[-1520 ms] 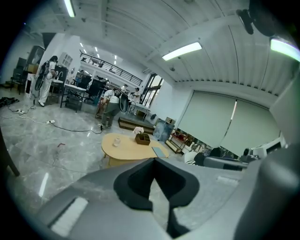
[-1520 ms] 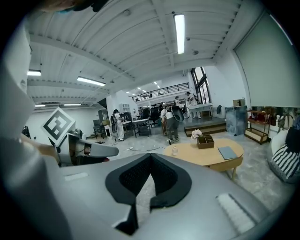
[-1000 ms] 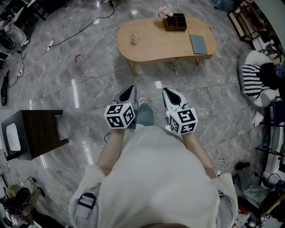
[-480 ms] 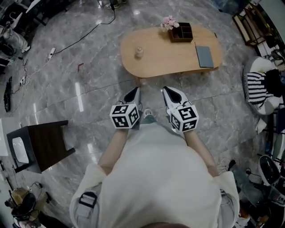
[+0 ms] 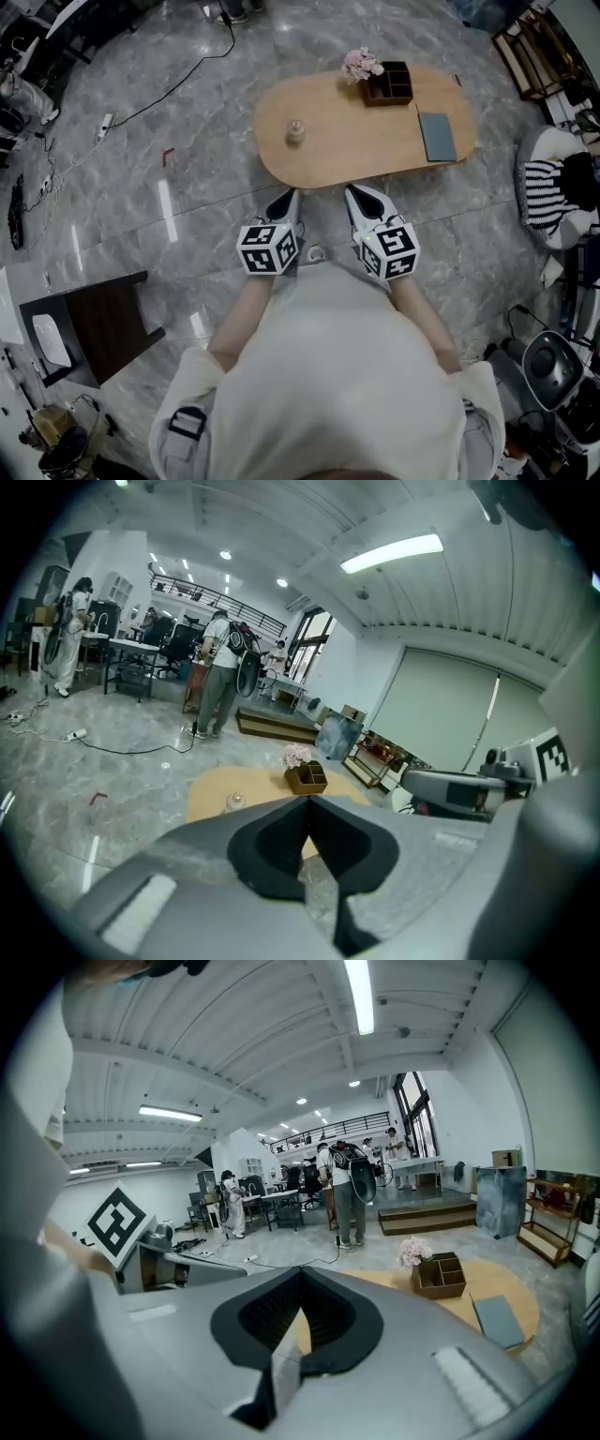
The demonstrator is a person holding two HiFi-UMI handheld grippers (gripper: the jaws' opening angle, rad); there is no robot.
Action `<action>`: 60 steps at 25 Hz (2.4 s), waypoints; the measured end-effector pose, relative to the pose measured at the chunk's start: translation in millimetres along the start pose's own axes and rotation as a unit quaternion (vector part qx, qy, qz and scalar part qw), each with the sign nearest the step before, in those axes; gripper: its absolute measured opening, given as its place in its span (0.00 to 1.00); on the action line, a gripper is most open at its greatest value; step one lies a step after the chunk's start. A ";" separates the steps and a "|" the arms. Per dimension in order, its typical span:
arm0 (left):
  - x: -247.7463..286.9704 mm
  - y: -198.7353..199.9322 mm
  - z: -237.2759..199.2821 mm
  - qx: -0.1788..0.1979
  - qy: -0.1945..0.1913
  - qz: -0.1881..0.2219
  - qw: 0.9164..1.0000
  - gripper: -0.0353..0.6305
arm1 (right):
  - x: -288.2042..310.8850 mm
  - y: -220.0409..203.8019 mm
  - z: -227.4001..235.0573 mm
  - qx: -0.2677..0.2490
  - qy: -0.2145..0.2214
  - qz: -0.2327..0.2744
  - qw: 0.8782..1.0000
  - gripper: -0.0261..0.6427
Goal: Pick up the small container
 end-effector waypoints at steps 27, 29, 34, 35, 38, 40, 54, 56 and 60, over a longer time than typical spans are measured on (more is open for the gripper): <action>147.6 -33.8 -137.9 -0.088 0.132 -0.022 0.987 0.06 | 155.5 -37.9 79.0 -0.019 0.084 -0.125 0.988 0.04; 161.8 -38.5 -152.6 -0.088 0.138 -0.023 0.986 0.06 | 168.5 -45.7 81.7 -0.023 0.090 -0.134 0.987 0.04; 197.8 -53.8 -187.1 -0.080 0.138 -0.029 0.987 0.09 | 200.0 -67.0 90.4 -0.019 0.098 -0.153 0.983 0.04; 206.0 -57.3 -193.9 -0.078 0.137 -0.030 0.987 0.12 | 206.1 -71.4 92.9 -0.018 0.099 -0.156 0.983 0.04; 228.7 -69.1 -215.2 -0.066 0.136 -0.044 0.988 0.25 | 222.3 -84.8 99.0 -0.016 0.100 -0.166 0.981 0.04; 241.6 -76.7 -229.3 -0.055 0.137 -0.057 0.987 0.35 | 230.6 -94.3 101.1 -0.012 0.100 -0.174 0.980 0.04; 309.0 -102.9 -307.8 0.026 0.153 -0.090 0.984 0.65 | 269.3 -144.7 112.3 0.002 0.109 -0.224 0.968 0.04; 317.3 -105.2 -313.6 0.035 0.157 -0.092 0.983 0.65 | 273.0 -151.0 114.5 0.006 0.108 -0.230 0.967 0.04; 328.4 -109.1 -325.1 0.036 0.172 -0.094 0.980 0.65 | 278.7 -160.4 117.9 0.012 0.105 -0.241 0.965 0.04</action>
Point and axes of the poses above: the fingertips, and each gripper's own axes: x forward along the fingers, z to its right, y out of its top, the point moved 7 cm from there along -x, backward along the fingers, and after that the axes turned 15 degrees about -y, right-handed, at the moved point
